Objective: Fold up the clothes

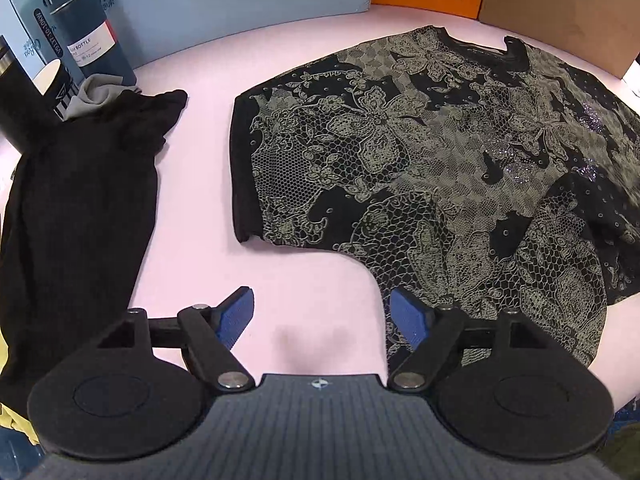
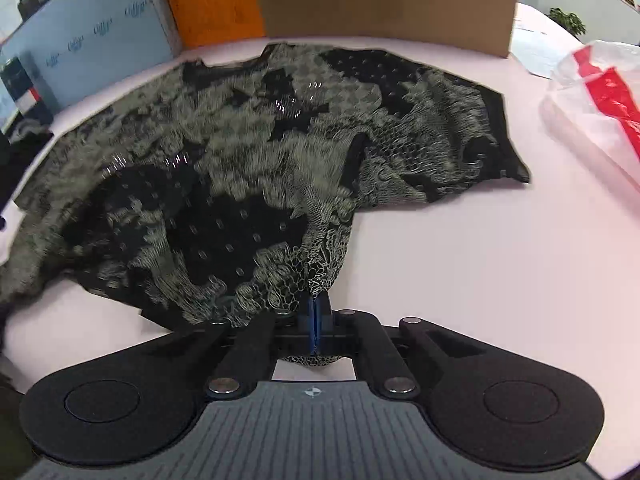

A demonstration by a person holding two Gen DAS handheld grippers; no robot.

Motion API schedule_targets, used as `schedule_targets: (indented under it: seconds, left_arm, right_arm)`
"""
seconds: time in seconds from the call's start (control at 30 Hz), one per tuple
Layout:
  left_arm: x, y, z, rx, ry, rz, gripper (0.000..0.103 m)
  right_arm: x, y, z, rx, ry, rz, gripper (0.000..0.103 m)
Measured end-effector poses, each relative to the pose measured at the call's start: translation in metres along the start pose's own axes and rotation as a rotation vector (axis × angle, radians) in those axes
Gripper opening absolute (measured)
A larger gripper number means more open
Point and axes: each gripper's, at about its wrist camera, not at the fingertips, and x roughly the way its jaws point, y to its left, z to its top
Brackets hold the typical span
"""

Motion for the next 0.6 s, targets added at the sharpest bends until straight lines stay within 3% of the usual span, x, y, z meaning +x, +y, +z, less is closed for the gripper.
schedule_targets:
  seconds: [0.13,0.2,0.27,0.3,0.37,0.47,0.53,0.6]
  left_arm:
    - [0.002,0.006,0.003,0.0,-0.005,0.023,0.074]
    - [0.003,0.009,0.004,0.0,-0.007,0.035,0.075]
    - [0.005,0.012,0.006,0.001,-0.009,0.048,0.075]
    - [0.006,0.014,0.009,0.007,-0.013,0.057,0.075]
    - [0.005,0.017,0.018,0.026,-0.036,0.078,0.075]
    - [0.001,0.015,0.041,0.109,-0.11,0.107,0.075]
    - [-0.004,0.009,0.064,0.234,-0.191,0.125,0.075]
    - [-0.015,0.0,0.088,0.437,-0.298,0.115,0.075]
  right_arm:
    - [-0.06,-0.01,-0.009,0.073,0.032,0.05,0.002]
    - [-0.077,-0.018,-0.018,0.074,0.157,0.084,0.002]
    - [-0.078,-0.022,-0.027,-0.012,0.281,-0.013,0.013]
    - [-0.078,-0.023,-0.031,-0.063,0.341,-0.075,0.025]
    - [-0.077,-0.031,-0.026,-0.074,0.334,-0.167,0.034]
    - [-0.069,-0.028,0.006,-0.082,0.244,-0.202,0.049]
    - [-0.057,-0.013,0.037,-0.171,0.229,-0.157,0.058]
    - [-0.047,0.006,0.074,-0.295,0.218,-0.114,0.062]
